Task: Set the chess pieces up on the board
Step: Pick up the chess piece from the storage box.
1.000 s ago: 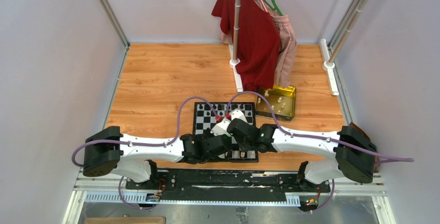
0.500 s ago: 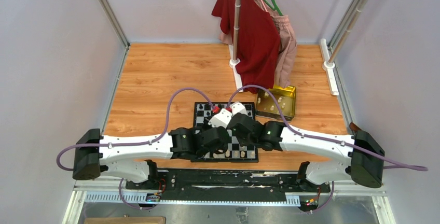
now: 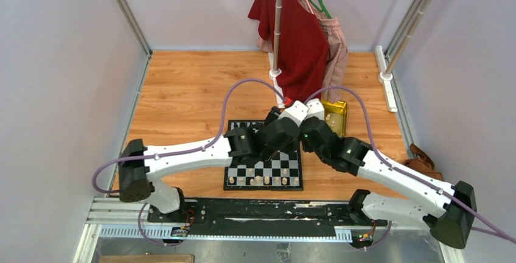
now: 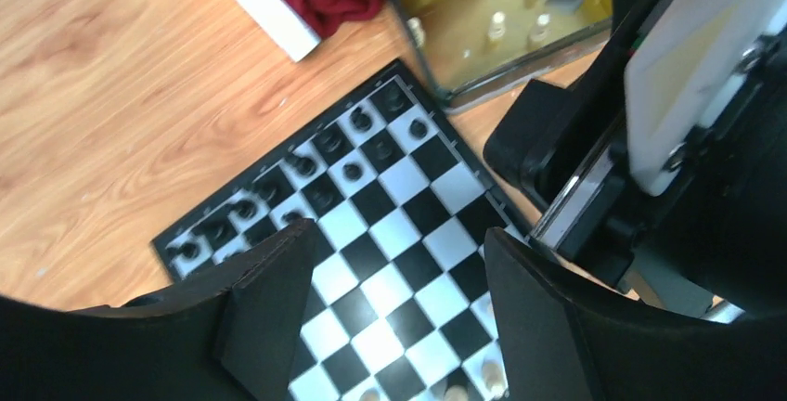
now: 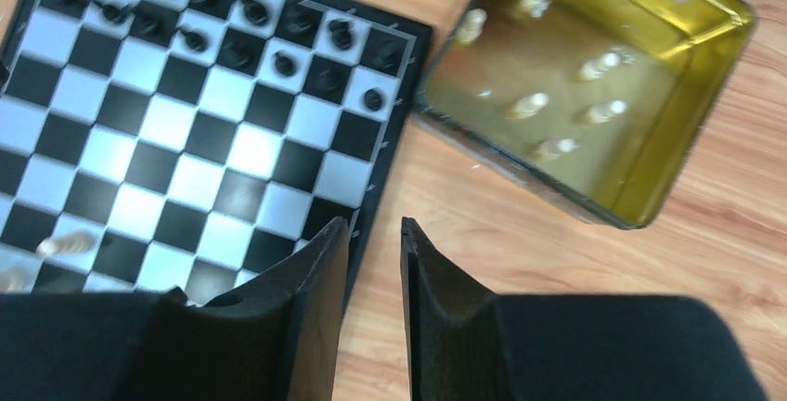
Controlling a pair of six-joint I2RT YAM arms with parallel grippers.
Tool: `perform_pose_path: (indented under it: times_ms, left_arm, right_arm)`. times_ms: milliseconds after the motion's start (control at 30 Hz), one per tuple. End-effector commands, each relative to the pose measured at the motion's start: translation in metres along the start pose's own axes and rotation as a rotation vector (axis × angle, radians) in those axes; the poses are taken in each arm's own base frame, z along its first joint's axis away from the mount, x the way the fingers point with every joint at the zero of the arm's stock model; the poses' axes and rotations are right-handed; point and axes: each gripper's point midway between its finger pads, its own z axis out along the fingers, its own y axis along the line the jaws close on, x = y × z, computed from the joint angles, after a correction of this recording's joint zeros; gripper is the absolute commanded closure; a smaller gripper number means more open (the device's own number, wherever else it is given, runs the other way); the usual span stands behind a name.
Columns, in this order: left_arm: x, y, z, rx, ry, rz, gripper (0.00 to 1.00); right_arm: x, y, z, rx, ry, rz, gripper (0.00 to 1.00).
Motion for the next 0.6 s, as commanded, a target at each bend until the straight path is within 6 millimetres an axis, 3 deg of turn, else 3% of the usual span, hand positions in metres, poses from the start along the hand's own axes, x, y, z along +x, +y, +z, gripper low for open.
perform_pose_path:
  times_ms: [0,200,367,567]
  left_arm:
    - [-0.016,-0.03,0.035,0.157,0.001,0.034,0.27]
    - [-0.034,-0.058,0.083,0.254,0.015,0.094,0.24]
    - [-0.037,-0.075,0.129,0.332,0.043,0.101,0.18]
    - [-0.04,-0.08,0.176,0.419,0.054,0.024,0.11]
  right_arm:
    - [0.002,-0.046,0.01,0.12,-0.018,0.065,0.68]
    - [0.012,-0.095,0.023,0.223,0.001,0.171,0.67]
    - [0.02,-0.129,0.04,0.278,0.018,0.271,0.67]
    - [0.027,-0.157,0.064,0.302,0.047,0.363,0.65]
